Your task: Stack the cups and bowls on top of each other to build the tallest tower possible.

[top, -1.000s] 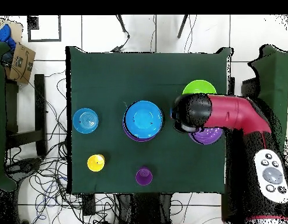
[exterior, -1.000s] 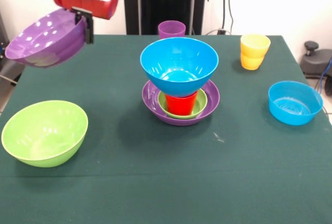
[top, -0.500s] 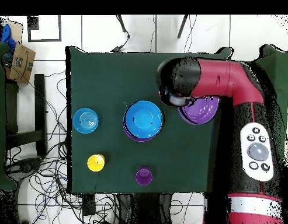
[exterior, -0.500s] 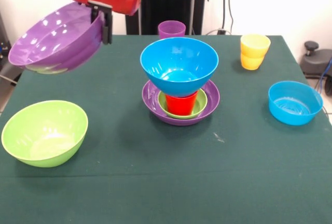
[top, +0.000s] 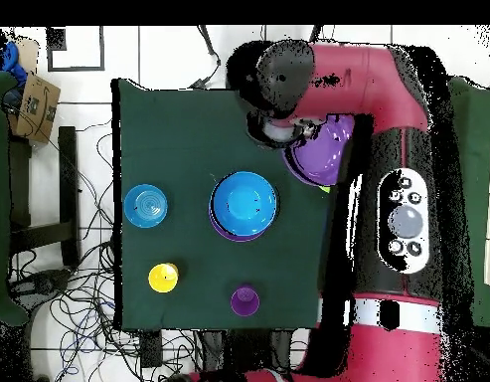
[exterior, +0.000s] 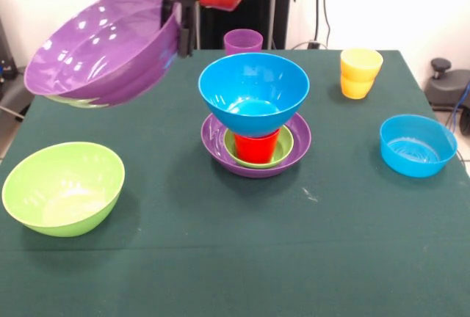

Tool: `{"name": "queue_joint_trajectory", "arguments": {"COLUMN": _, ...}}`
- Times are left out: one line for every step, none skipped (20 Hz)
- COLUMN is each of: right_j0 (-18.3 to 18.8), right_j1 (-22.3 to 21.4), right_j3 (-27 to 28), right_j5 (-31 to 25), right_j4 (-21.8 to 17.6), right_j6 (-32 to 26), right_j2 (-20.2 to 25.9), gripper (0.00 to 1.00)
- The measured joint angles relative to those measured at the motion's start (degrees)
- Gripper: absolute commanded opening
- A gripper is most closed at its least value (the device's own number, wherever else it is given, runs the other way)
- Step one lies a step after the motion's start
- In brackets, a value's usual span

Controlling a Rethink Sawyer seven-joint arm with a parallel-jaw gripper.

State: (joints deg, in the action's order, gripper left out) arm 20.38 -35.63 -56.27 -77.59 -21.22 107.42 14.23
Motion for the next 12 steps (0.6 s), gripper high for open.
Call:
{"name": "queue_joint_trajectory", "arguments": {"right_j0": -0.45, "right_j1": 0.38, "right_j3": 1.09, "right_j5": -0.9, "right_j4": 0.23, "right_j6": 0.04, "right_j2": -0.04, "gripper": 0.0}}
{"name": "queue_joint_trajectory", "arguments": {"right_j0": -0.85, "right_j1": 0.68, "right_j3": 1.95, "right_j5": -1.43, "right_j4": 0.5, "right_j6": 0.14, "right_j2": -0.12, "gripper": 0.0}}
{"name": "queue_joint_trajectory", "arguments": {"right_j0": -1.28, "right_j1": 0.89, "right_j3": 2.49, "right_j5": -1.62, "right_j4": 0.86, "right_j6": 0.39, "right_j2": -0.27, "gripper": 0.0}}
{"name": "queue_joint_trajectory", "arguments": {"right_j0": -1.56, "right_j1": 0.95, "right_j3": 2.61, "right_j5": -1.6, "right_j4": 1.15, "right_j6": 0.61, "right_j2": -0.41, "gripper": 0.0}}
{"name": "queue_joint_trajectory", "arguments": {"right_j0": -2.06, "right_j1": 0.94, "right_j3": 2.55, "right_j5": -1.48, "right_j4": 1.76, "right_j6": 1.12, "right_j2": -0.76, "gripper": 0.0}}
{"name": "queue_joint_trajectory", "arguments": {"right_j0": -2.31, "right_j1": 0.91, "right_j3": 2.46, "right_j5": -1.32, "right_j4": 2.06, "right_j6": 1.39, "right_j2": -0.95, "gripper": 0.0}}
{"name": "queue_joint_trajectory", "arguments": {"right_j0": -2.72, "right_j1": 0.79, "right_j3": 2.17, "right_j5": -1.01, "right_j4": 2.52, "right_j6": 1.92, "right_j2": -1.31, "gripper": 0.0}}
{"name": "queue_joint_trajectory", "arguments": {"right_j0": -3.15, "right_j1": 0.58, "right_j3": 1.67, "right_j5": -0.43, "right_j4": 2.97, "right_j6": 2.57, "right_j2": -1.72, "gripper": 0.0}}
{"name": "queue_joint_trajectory", "arguments": {"right_j0": -3.61, "right_j1": 0.24, "right_j3": 0.86, "right_j5": 0.47, "right_j4": 3.46, "right_j6": 3.27, "right_j2": -2.25, "gripper": 0.0}}
{"name": "queue_joint_trajectory", "arguments": {"right_j0": -4.26, "right_j1": -0.39, "right_j3": -0.65, "right_j5": 2.16, "right_j4": 4.15, "right_j6": 4.39, "right_j2": -3.0, "gripper": 0.0}}
{"name": "queue_joint_trajectory", "arguments": {"right_j0": -4.62, "right_j1": -0.84, "right_j3": -1.7, "right_j5": 3.36, "right_j4": 4.58, "right_j6": 5.12, "right_j2": -3.42, "gripper": 0.0}}
{"name": "queue_joint_trajectory", "arguments": {"right_j0": -5.08, "right_j1": -1.47, "right_j3": -3.17, "right_j5": 5.06, "right_j4": 5.0, "right_j6": 6.06, "right_j2": -3.9, "gripper": 0.0}}
